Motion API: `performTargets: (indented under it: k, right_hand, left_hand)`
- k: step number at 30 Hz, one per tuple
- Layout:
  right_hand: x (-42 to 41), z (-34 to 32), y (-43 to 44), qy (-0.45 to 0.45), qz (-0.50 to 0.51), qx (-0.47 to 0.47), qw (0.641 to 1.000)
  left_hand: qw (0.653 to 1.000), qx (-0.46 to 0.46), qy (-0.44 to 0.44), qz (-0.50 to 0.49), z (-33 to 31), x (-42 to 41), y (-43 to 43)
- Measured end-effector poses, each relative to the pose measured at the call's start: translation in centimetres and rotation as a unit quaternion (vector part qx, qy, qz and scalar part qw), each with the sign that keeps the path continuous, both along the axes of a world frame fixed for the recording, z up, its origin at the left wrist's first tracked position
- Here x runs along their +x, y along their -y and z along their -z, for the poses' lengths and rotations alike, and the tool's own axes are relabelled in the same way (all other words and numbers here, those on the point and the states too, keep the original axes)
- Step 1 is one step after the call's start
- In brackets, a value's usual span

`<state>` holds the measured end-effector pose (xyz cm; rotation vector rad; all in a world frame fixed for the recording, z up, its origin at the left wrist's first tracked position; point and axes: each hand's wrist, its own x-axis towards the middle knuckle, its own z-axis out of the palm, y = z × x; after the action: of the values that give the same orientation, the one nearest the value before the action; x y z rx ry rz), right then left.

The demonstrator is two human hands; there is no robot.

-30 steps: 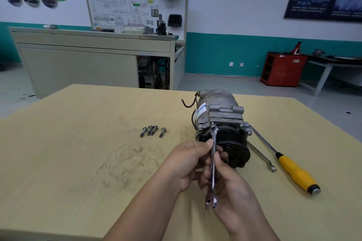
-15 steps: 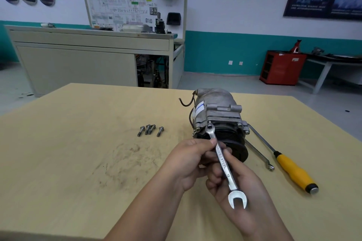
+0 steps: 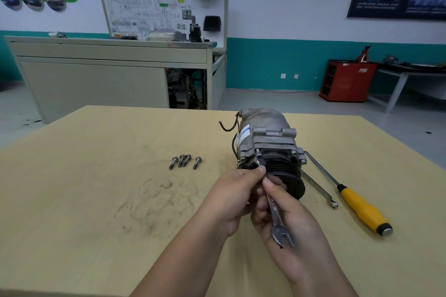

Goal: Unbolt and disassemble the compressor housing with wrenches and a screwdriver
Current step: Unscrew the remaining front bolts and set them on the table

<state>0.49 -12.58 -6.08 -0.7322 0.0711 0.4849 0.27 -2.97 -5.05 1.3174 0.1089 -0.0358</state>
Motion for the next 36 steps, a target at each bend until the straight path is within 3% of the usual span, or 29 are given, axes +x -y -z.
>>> performTargets:
  k: [8, 12, 15, 19, 24, 29, 36]
  right_hand:
    - [-0.4, 0.9, -0.2, -0.054, -0.042, 0.07, 0.995]
    - [-0.1, 1.3, -0.2, -0.04, -0.03, 0.061, 0.997]
    - [0.2, 0.9, 0.3, -0.015, -0.017, 0.015, 1.0]
    - [0.3, 0.8, 0.9, 0.009, 0.007, -0.061, 0.998]
    - [0.3, 1.1, 1.7, 0.082, 0.025, -0.154, 0.984]
    - [0.2, 1.3, 2.3, 0.184, 0.006, -0.259, 0.948]
    - [-0.1, 2.0, 3.2, 0.244, 0.012, -0.293, 0.924]
  left_hand:
    - [0.997, -0.06, -0.037, 0.043, 0.3, 0.0, -0.1]
    - [1.0, -0.008, -0.022, 0.019, 0.8, -0.2, -0.3]
    - [0.991, 0.091, 0.01, -0.098, 1.0, 0.2, -0.5]
    - [0.934, 0.224, 0.094, -0.261, 0.5, 1.2, -0.6]
    - [0.954, 0.188, 0.069, -0.225, -0.5, 2.6, -0.4]
    - [0.961, 0.167, 0.025, -0.218, -0.9, 3.4, -0.4]
    - [0.939, 0.241, 0.011, -0.243, -0.9, 3.8, -0.2]
